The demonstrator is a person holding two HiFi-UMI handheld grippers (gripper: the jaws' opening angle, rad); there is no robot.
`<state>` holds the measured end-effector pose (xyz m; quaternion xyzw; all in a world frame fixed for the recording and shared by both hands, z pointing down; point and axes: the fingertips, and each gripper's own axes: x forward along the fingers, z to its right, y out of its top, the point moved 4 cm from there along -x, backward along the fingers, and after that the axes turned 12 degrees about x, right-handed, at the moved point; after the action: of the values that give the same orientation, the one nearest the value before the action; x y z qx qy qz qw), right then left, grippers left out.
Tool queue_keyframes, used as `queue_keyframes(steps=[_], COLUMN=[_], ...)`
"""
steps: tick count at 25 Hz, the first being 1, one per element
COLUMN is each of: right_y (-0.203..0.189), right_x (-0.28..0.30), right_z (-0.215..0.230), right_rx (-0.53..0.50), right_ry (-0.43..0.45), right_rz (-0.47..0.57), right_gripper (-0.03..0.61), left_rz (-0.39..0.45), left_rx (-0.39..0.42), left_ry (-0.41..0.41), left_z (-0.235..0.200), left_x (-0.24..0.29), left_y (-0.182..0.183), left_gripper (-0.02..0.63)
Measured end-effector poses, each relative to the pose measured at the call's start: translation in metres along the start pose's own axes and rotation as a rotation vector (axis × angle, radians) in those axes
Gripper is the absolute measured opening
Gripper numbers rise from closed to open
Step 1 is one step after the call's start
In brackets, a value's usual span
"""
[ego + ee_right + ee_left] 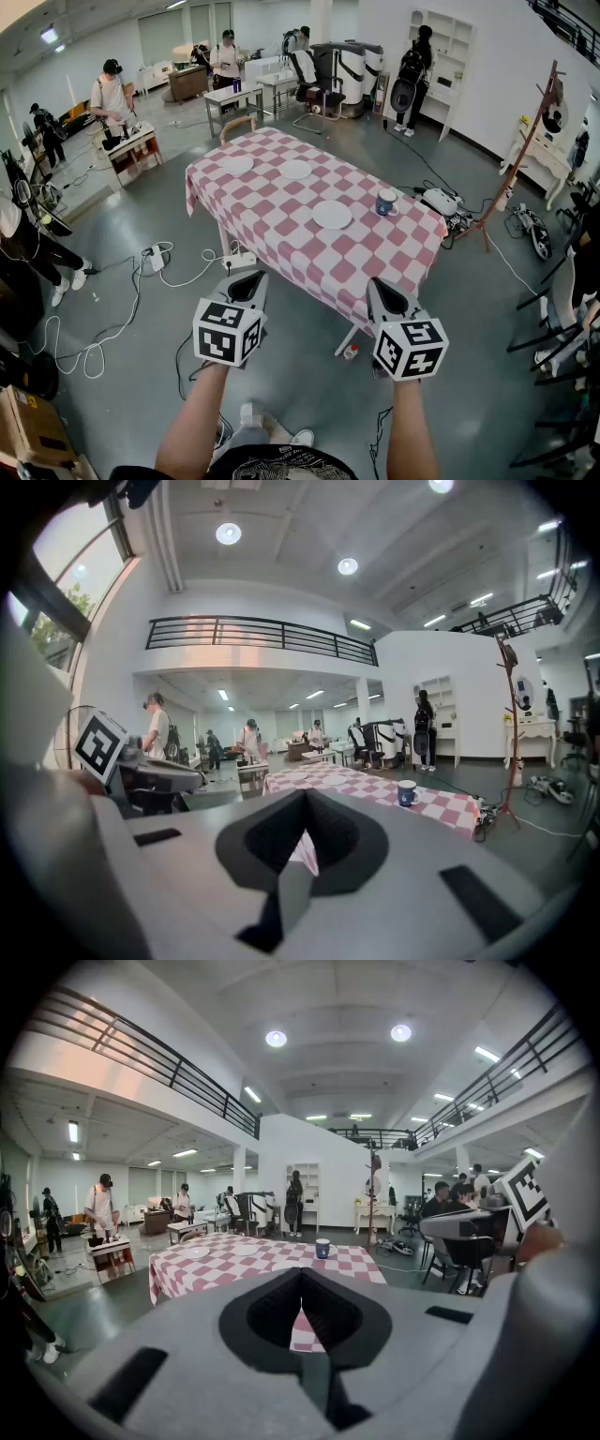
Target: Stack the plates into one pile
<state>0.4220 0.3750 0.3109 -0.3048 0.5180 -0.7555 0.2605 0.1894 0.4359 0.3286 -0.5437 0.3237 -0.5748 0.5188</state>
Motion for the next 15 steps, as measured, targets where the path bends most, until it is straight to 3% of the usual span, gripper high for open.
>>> queue_keyframes(steps=[8, 15], right_y=[-0.008, -0.010], right_x=[0.010, 0.052], right_z=[0.002, 0.001], right_rx=[0.016, 0.030], right_ry=[-0.027, -0.079], right_rz=[-0.011, -0.031], right_gripper=[0.006, 0.058], left_rz=[-0.001, 0.002], left_rx=[-0.013, -0.032], left_ry=[-0.020, -0.096], left_z=[-0.011, -0.044], left_x=[0.011, 0.054], left_y=[-0.007, -0.012], left_gripper=[0.012, 0.064])
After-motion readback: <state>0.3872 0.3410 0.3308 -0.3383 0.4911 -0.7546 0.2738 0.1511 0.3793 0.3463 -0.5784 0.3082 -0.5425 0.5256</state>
